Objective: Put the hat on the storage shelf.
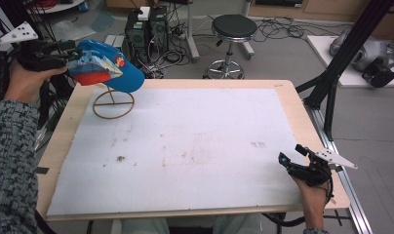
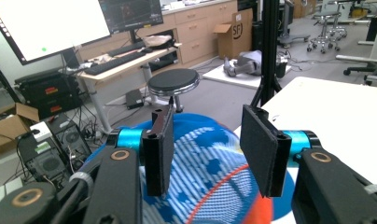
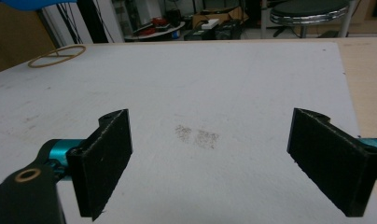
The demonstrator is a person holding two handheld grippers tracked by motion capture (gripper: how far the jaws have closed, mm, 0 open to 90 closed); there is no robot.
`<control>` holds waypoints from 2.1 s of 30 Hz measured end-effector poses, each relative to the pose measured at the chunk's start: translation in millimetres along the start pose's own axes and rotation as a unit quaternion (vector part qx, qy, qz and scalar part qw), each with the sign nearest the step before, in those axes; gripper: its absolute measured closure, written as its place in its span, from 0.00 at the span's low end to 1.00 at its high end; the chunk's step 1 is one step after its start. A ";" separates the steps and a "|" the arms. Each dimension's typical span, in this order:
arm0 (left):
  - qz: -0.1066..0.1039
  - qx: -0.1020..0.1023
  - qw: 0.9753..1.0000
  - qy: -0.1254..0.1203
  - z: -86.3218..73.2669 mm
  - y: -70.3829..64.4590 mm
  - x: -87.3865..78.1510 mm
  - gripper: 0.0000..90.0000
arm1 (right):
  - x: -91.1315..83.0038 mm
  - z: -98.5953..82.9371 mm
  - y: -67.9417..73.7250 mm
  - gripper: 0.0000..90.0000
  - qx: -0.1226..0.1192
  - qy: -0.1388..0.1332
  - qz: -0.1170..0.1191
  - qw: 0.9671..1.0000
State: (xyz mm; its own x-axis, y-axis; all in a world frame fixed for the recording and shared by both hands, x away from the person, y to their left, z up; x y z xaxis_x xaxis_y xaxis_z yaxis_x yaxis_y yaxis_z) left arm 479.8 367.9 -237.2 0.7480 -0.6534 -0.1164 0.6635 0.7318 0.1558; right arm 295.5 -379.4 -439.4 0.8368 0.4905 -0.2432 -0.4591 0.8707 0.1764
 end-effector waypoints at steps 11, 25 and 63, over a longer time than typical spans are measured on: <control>0.011 -0.013 1.000 -0.025 -1.0 -32.6 -23.5 0.57 | 19.6 6.0 8.0 0.14 -0.007 -0.007 0.019 1.000; 0.013 -0.017 0.999 -0.033 -12.7 -65.7 -39.1 0.51 | 36.7 10.8 19.0 0.14 -0.022 -0.002 0.027 0.999; 0.049 -0.016 0.997 -0.049 -57.2 -140.1 -63.2 0.46 | 35.2 11.3 19.5 0.14 -0.016 -0.009 0.032 0.999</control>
State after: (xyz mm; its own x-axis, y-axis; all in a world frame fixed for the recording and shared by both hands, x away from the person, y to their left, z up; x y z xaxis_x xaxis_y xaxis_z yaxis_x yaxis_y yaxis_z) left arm 340.6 317.8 -307.8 0.8051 -0.5931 -0.0058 0.5888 0.7979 0.1292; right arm 319.4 -345.6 -433.8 0.8101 0.5450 -0.2161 -0.5212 0.8383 0.1602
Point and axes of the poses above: each handheld gripper's, and its own axes: x roughly forward along the jaws, z roughly out of its top, y roughly to its left, the point moved 2 cm from there along x, roughly forward along the jaws, and after that the axes turned 2 degrees about -y, right-handed, at the moved point
